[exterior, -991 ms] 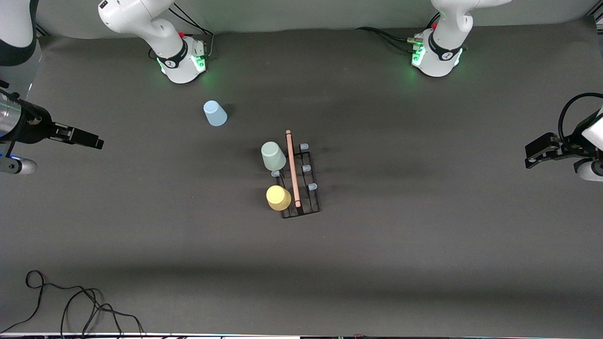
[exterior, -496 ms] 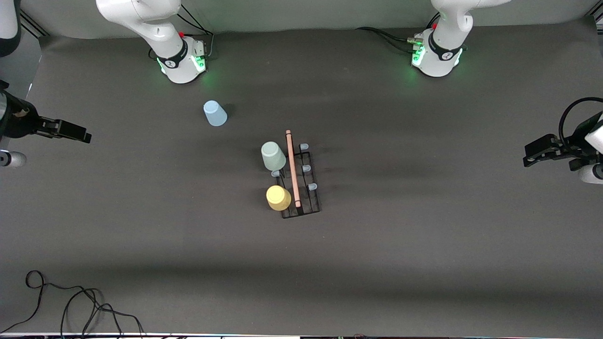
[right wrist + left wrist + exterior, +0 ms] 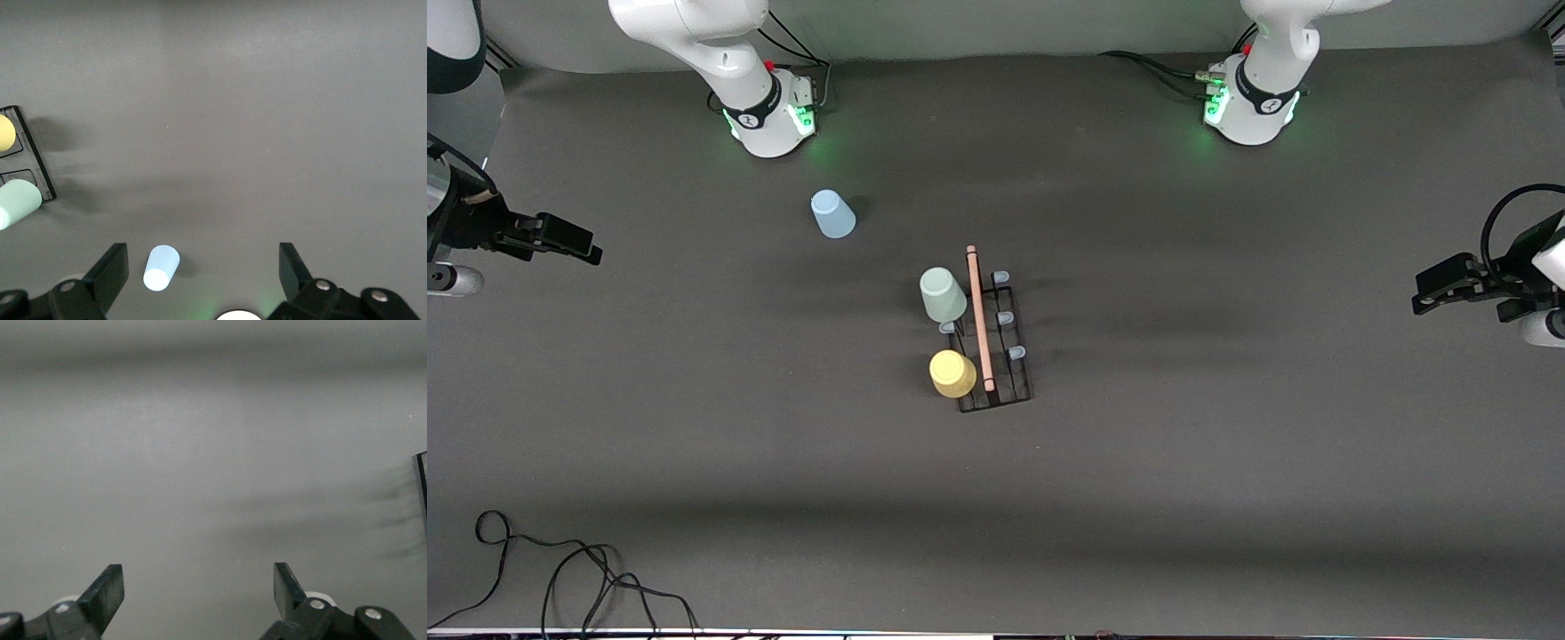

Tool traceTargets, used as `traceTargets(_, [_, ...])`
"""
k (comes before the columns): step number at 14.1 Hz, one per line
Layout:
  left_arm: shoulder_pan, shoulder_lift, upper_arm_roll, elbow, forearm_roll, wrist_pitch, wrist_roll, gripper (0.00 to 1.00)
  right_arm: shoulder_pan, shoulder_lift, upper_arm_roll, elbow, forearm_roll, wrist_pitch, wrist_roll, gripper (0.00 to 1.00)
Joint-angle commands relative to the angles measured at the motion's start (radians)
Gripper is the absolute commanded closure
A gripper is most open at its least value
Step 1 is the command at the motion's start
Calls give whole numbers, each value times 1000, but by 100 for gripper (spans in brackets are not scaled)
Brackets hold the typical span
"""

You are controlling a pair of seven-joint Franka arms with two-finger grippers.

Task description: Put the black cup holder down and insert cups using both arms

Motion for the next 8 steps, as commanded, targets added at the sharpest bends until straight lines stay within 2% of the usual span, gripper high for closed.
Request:
traceTargets(1, [-33, -30, -5, -4, 39, -9, 1, 0, -5, -13, 11, -7, -23, 18, -19, 0])
traceTargets(8, [-33, -75, -5, -46, 44, 0, -11, 0, 4, -12, 11, -7, -23, 15, -8, 0])
